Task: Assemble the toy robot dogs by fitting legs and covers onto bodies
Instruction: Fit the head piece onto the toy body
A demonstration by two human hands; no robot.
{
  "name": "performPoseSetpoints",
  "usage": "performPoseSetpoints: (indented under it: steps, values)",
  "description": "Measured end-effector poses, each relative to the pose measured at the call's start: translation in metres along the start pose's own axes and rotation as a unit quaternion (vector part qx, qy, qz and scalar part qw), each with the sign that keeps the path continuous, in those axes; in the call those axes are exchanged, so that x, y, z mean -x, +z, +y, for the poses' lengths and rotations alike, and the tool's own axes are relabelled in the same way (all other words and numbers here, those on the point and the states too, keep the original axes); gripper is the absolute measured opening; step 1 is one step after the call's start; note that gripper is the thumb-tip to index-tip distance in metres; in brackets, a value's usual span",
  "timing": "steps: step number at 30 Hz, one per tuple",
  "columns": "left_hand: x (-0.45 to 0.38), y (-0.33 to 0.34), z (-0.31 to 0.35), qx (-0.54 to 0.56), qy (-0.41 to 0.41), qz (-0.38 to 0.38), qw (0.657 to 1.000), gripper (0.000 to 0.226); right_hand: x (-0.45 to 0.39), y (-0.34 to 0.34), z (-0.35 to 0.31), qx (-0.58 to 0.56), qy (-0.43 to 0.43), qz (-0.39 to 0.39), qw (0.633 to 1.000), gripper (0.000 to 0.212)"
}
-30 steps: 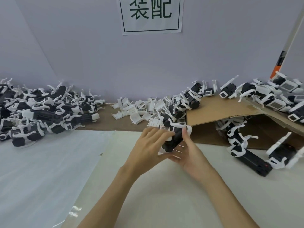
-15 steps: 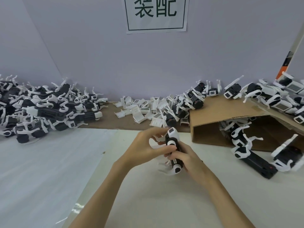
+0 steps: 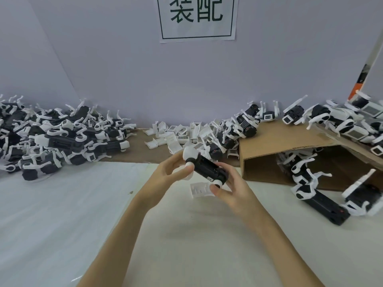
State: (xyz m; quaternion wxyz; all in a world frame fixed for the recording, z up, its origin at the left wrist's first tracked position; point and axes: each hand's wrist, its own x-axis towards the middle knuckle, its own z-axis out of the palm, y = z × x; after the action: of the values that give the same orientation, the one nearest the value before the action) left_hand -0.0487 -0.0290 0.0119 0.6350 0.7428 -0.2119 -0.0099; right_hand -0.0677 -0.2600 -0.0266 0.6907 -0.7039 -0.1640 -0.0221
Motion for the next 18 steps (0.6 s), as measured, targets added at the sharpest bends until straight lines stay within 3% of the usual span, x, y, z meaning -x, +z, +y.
performPoseSetpoints:
  steps: [7,10,15,18]
  values:
    - [0.001,-0.015,-0.002,-0.146,0.052,-0.036,0.987,0.073,0.002,-0.002,0.004,0.238,-0.092,0.06,0.965,0.074]
    - [-0.001,-0.01,0.002,-0.162,0.087,-0.001,0.983,0.07,0.001,0.0,0.006,0.225,-0.108,0.057,0.967,0.077]
    - [0.001,0.027,0.013,-0.258,0.151,0.063,0.952,0.071,0.001,0.009,0.013,0.186,-0.118,0.108,0.969,0.058]
    - [0.001,0.045,0.019,-0.287,0.201,0.08,0.933,0.053,-0.001,0.006,0.015,0.126,-0.095,0.096,0.983,0.059]
